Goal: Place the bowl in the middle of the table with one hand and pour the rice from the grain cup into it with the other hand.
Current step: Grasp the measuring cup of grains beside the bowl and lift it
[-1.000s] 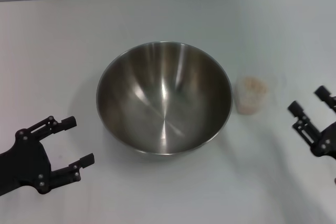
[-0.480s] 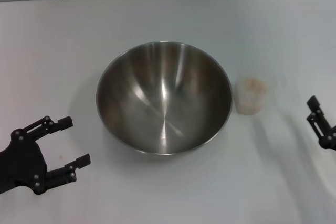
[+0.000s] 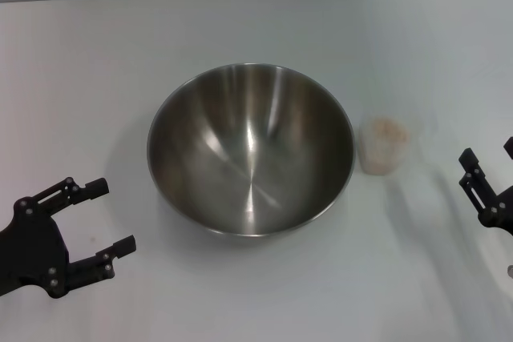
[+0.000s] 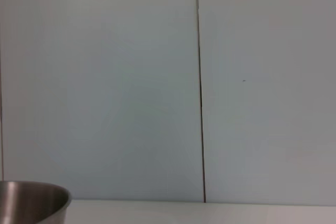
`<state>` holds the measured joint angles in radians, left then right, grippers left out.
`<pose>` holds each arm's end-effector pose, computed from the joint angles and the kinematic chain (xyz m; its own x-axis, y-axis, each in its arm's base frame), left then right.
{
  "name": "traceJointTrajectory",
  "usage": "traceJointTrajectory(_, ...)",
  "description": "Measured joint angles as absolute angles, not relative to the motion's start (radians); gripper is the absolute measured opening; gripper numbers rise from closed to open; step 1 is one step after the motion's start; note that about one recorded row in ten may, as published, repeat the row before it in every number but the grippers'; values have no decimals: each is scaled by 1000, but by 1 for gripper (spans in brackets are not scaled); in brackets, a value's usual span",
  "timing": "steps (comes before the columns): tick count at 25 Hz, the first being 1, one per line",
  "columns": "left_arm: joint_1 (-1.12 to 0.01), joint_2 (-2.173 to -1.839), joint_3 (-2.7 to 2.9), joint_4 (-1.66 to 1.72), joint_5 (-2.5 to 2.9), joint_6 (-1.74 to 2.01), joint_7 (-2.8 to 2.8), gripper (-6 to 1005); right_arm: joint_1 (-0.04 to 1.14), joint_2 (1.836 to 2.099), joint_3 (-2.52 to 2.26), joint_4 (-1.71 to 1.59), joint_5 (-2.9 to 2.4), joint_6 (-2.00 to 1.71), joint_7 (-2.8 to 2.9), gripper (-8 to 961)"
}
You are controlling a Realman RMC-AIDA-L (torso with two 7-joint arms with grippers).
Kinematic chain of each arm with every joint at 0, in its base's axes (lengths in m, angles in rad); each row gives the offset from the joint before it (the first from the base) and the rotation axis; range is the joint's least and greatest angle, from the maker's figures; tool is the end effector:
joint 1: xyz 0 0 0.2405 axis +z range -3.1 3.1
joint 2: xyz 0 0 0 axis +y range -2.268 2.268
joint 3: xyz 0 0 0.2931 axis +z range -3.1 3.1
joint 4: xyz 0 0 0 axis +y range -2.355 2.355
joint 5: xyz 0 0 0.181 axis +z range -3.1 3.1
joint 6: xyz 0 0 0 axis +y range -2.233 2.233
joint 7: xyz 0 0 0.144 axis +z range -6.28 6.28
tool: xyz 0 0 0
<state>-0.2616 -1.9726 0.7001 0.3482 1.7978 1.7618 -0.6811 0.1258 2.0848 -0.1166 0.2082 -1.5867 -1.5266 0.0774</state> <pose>-0.3406 0.2153 -0.0007 0.7902 0.0187 0.6126 0.2763 -0.9030 -0.3289 0.3658 0.1855 -0.0435 0.7045 0.0108 -0.7097 -0.6919 -0.2125 -0.6901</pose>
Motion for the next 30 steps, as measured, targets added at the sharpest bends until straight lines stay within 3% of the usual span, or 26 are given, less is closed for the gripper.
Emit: traceJointTrajectory(30,-255,-1977,696,348,1795,1775,-672,814,151,2085,-118,209,-1589,-1441,78,656)
